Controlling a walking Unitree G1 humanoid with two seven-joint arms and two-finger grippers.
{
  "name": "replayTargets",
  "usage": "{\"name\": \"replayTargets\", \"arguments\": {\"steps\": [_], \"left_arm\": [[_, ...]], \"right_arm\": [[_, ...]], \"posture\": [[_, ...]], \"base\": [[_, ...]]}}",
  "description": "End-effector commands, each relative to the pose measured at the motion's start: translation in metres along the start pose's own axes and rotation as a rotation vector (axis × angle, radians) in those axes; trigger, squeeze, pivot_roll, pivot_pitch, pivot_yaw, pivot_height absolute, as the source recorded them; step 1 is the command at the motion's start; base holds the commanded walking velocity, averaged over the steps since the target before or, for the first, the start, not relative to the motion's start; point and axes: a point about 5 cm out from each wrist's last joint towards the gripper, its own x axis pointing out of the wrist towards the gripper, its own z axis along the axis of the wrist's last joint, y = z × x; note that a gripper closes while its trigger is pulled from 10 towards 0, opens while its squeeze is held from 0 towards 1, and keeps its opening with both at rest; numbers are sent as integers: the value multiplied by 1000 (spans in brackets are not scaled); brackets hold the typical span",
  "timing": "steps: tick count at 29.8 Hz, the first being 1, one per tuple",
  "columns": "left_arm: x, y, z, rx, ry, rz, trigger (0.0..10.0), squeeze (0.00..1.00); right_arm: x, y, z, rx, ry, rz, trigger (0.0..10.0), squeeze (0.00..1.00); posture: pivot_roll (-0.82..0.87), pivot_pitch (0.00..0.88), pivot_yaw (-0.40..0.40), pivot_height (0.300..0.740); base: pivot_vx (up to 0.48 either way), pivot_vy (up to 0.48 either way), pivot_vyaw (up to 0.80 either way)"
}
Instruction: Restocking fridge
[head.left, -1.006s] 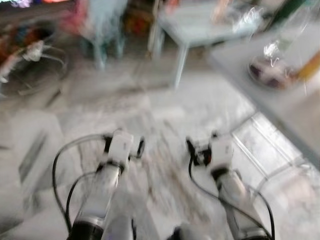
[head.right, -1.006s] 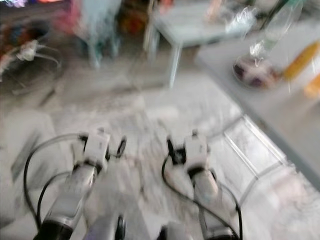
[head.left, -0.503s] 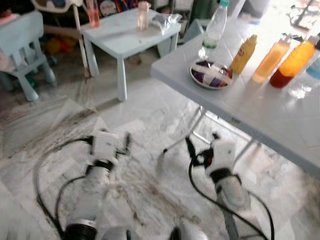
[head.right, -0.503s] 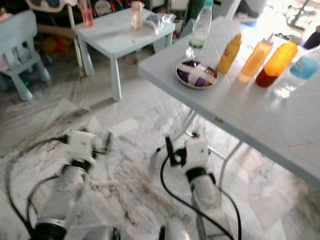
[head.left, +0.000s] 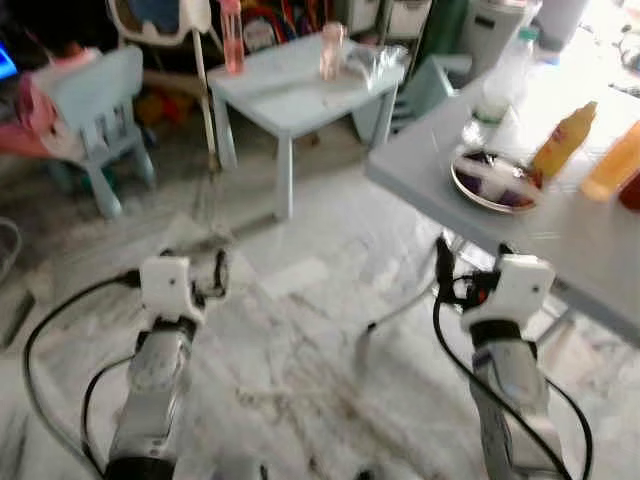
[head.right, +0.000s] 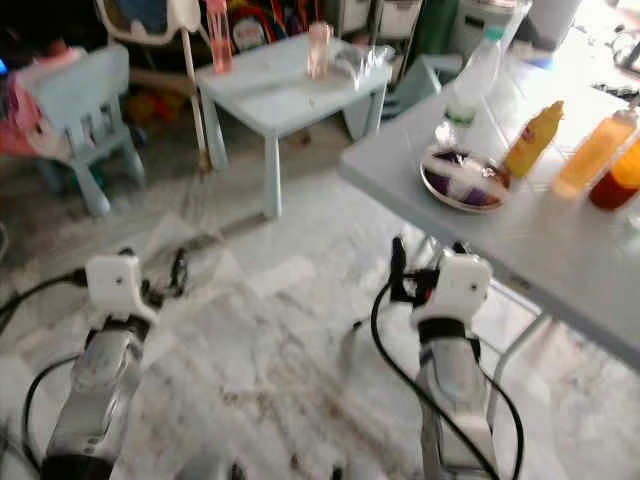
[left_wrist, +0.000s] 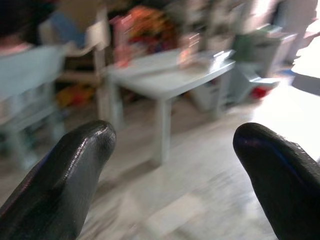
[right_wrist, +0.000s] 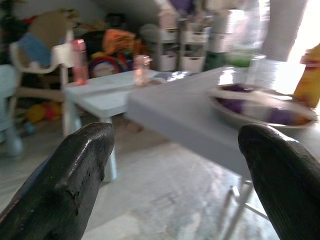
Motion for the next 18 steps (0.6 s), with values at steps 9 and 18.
{"name": "replayTargets", "arguments": {"steps": [9,18], "left_arm": [[-15,15,-39,38,119,103,10000,0],[-10,12,-40,29,129,60,10000,0]], "right_arm": [[-16,-14,-46,-80,126,-132,10000,0],[-9,-19,-54,-75,155,-103,10000,0]], "posture": [[59,104,-7,740],[60,95,-22,740]], "base": [[0,0,0],[0,0,0]]}}
